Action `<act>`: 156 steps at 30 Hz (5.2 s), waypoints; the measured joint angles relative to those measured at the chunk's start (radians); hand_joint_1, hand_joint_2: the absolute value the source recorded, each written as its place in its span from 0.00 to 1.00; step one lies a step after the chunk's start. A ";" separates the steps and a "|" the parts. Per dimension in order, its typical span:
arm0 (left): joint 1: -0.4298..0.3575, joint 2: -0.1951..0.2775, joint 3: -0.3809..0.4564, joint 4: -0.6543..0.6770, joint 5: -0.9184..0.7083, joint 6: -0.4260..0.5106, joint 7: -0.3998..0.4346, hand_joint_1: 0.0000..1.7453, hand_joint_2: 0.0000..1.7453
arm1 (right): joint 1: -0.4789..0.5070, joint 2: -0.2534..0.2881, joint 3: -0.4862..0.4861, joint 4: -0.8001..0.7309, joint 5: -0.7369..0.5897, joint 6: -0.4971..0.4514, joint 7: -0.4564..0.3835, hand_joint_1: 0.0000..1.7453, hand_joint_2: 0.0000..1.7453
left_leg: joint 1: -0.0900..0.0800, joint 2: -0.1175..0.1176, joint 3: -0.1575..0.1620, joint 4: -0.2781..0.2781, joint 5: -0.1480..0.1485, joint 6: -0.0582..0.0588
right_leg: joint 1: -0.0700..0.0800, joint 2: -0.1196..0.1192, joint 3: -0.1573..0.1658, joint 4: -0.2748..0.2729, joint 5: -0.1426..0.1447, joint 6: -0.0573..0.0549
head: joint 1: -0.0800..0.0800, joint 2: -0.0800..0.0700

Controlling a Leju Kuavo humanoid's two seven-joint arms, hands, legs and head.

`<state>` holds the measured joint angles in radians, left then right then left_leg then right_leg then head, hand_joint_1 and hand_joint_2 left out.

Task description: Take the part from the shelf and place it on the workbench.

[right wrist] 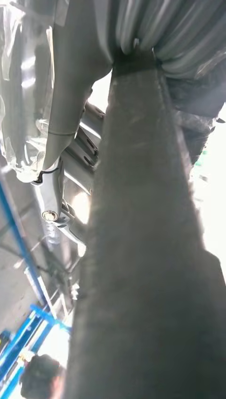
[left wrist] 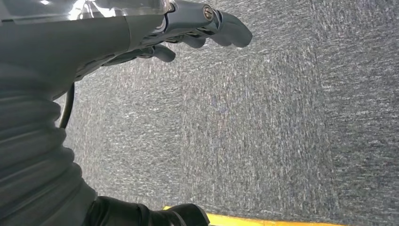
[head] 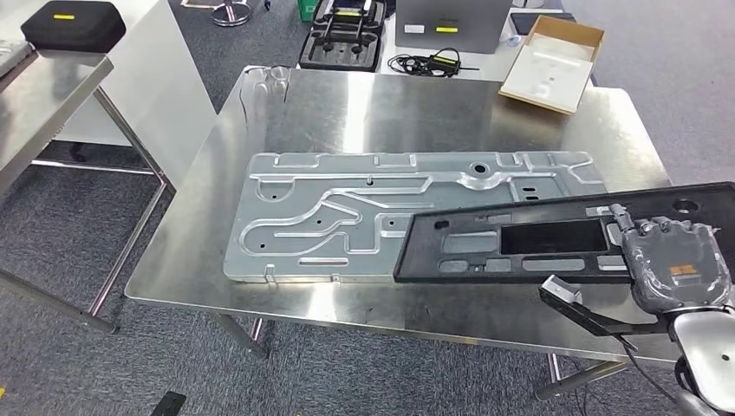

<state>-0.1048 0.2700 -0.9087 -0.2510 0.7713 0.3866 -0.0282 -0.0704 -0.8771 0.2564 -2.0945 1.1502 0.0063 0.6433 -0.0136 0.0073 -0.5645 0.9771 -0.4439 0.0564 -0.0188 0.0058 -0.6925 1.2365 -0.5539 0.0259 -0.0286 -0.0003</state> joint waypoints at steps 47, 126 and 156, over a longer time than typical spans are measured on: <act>0.003 -0.013 0.001 -0.001 0.035 0.046 -0.096 0.00 1.00 | 0.292 0.191 -0.751 0.278 -1.145 -0.640 -0.271 1.00 1.00 | 0.007 -0.004 -0.135 0.323 -0.174 -0.053 | -0.019 0.006 0.076 -0.163 0.084 -0.024 | -0.010 0.000; 0.006 -0.013 0.054 -0.001 0.107 0.055 -0.172 0.00 0.00 | 0.230 0.081 -0.402 -0.002 -0.447 -0.183 0.057 0.00 0.00 | 0.005 -0.005 -0.001 0.022 -0.017 -0.006 | -0.008 -0.002 0.002 0.021 0.014 0.008 | -0.013 0.000; 0.003 -0.019 0.085 -0.001 0.144 0.119 -0.130 0.00 0.00 | 0.185 0.103 -0.404 -0.006 -0.533 -0.235 0.054 0.00 0.00 | 0.005 -0.005 -0.015 0.027 -0.008 -0.006 | -0.008 -0.002 0.001 0.055 -0.020 0.009 | -0.014 0.000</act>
<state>-0.1017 0.2506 -0.8236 -0.2518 0.9158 0.5060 -0.1584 0.1149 -0.7736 -0.1479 -2.1002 0.6169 -0.2284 0.6970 -0.0086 0.0026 -0.5798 1.0041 -0.4519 0.0506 -0.0273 0.0037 -0.6911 1.2910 -0.5736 0.0347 -0.0431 -0.0004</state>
